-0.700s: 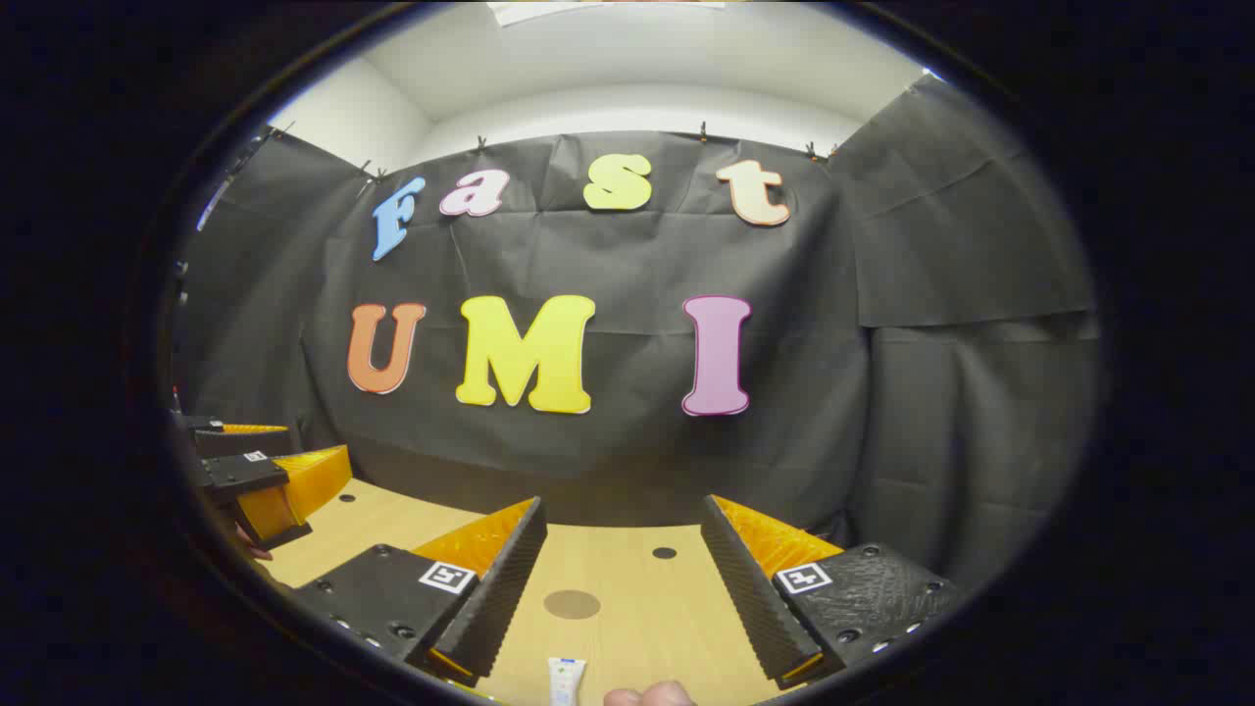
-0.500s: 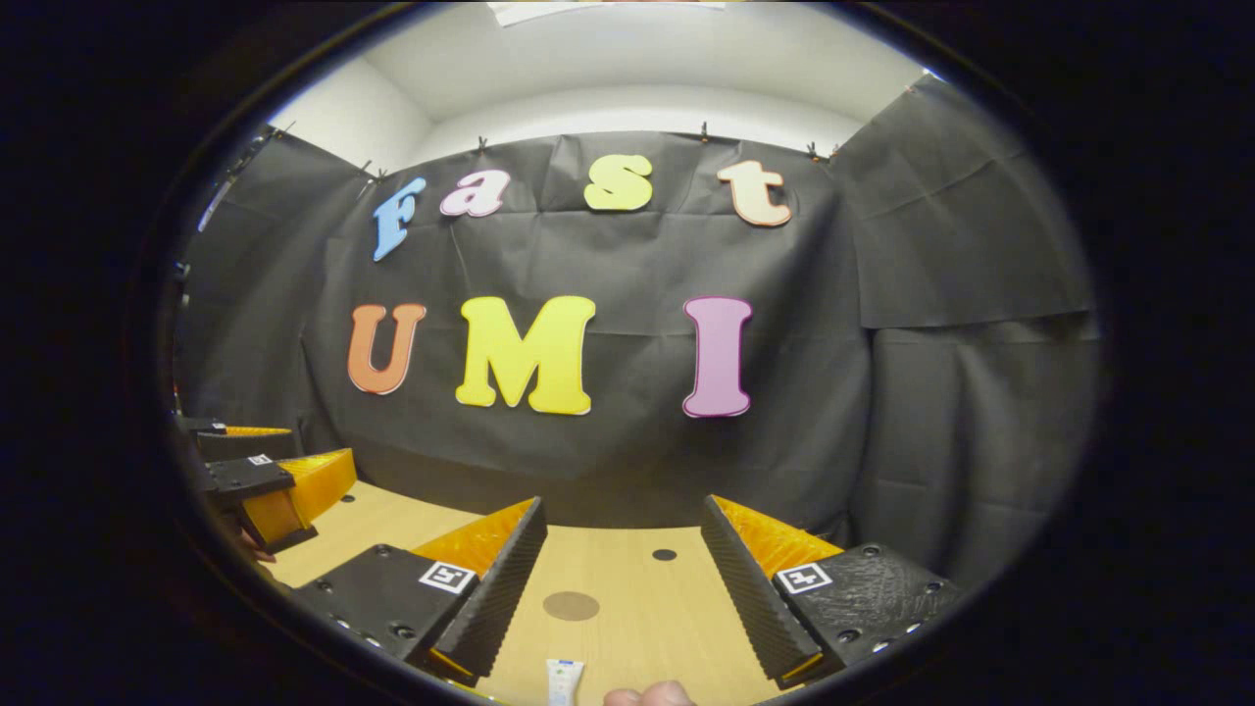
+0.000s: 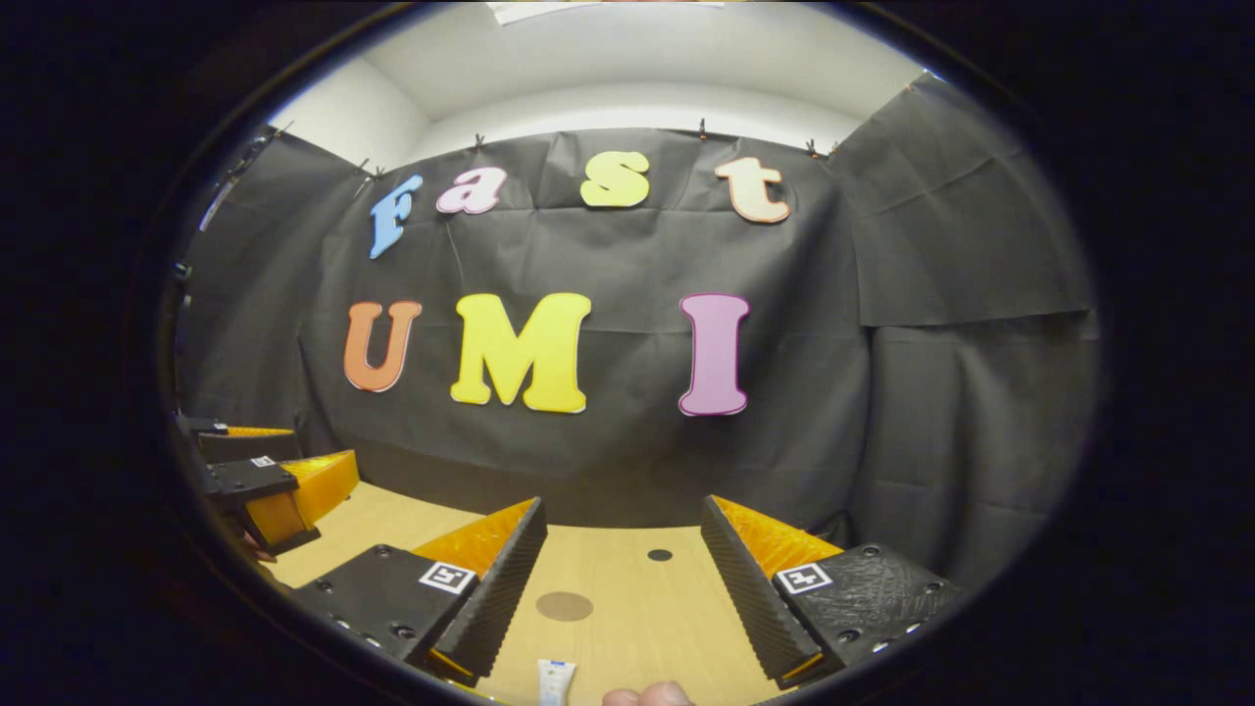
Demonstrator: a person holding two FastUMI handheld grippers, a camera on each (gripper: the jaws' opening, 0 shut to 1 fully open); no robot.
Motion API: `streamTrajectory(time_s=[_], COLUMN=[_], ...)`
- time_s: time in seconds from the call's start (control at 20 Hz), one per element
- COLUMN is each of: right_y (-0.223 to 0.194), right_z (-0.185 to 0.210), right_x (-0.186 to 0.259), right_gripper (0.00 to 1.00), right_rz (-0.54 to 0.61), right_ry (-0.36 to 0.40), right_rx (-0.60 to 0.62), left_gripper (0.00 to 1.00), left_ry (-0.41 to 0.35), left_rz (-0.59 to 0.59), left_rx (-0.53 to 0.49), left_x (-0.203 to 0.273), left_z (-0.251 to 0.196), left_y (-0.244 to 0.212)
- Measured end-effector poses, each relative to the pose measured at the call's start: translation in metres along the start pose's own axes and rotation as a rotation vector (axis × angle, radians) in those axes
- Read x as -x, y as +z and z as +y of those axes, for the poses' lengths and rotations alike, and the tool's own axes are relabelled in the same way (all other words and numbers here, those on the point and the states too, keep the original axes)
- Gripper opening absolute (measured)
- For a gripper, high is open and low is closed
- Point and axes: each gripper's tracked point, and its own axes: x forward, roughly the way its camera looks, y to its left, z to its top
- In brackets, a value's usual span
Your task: Put the toothbrush and toothpaste on the desktop into the cup, then pick up the cup and place it on the coaster on the desktop.
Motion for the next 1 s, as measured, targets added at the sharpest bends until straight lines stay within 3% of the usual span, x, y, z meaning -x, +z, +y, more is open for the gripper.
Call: streamTrajectory(time_s=[1.0], right_y=[-0.017], right_z=[0.008], right_x=[-0.021], right_gripper=[0.97], right_rz=[0.055], right_ry=[0.048], right_rx=[0.015], left_gripper=[0.98], left_ry=[0.017], left_rz=[0.066], left_rx=[0.005], left_x=[-0.014], left_z=[0.0], left_y=[-0.025])
